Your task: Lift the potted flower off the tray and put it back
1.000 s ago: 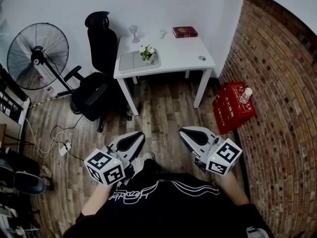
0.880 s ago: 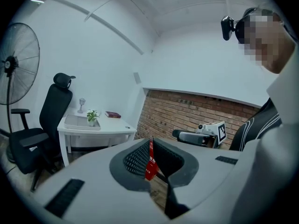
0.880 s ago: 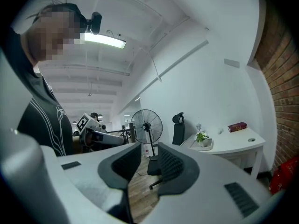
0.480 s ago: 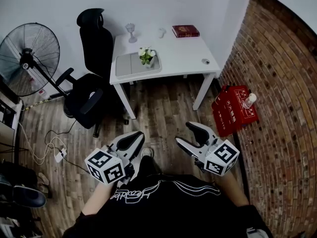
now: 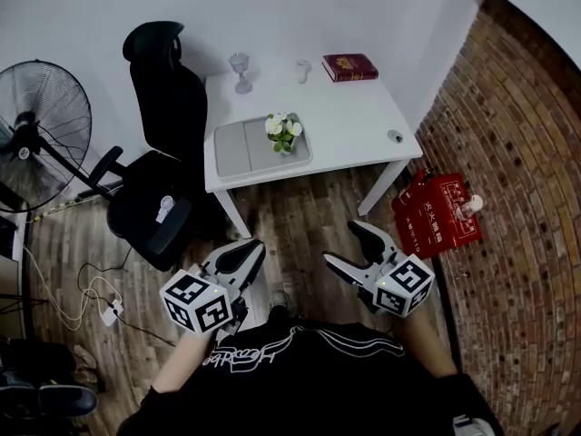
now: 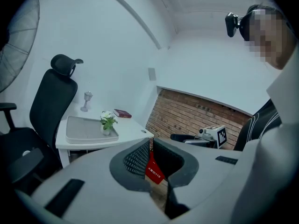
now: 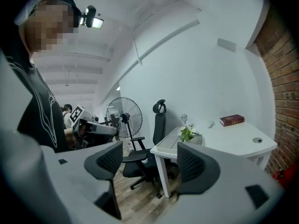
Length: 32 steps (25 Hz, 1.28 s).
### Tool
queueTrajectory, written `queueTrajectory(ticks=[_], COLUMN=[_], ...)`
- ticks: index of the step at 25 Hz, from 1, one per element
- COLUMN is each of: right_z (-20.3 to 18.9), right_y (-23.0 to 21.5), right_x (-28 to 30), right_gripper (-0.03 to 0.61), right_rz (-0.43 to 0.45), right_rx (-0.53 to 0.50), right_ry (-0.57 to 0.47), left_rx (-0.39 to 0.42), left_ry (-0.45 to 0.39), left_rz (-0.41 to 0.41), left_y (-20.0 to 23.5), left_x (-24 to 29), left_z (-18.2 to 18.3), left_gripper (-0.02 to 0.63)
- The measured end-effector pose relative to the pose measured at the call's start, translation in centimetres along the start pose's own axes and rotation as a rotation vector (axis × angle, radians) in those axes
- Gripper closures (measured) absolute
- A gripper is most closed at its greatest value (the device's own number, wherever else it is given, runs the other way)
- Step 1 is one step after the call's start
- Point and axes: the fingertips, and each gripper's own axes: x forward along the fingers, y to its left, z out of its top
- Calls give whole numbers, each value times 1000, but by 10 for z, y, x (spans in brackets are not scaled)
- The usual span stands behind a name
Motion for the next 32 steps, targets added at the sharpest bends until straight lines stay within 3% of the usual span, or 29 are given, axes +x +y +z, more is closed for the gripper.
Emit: queueTrajectory(ticks=[10, 22, 32], right_z=[0, -20, -47], right_y=[-55, -134, -208], right_x=[107, 188, 255], right_gripper=[208, 189, 179], right_rz=[-70, -85, -55], right_rx=[-9, -67, -151], right_ry=[49, 188, 328], left_rx=[21, -32, -58], left_ry=[20, 36, 22], left_rz=[4, 64, 133], left_y=[109, 171, 223], left_x=[19, 51, 86], left_z=[34, 45, 85], left_gripper=[568, 568, 568])
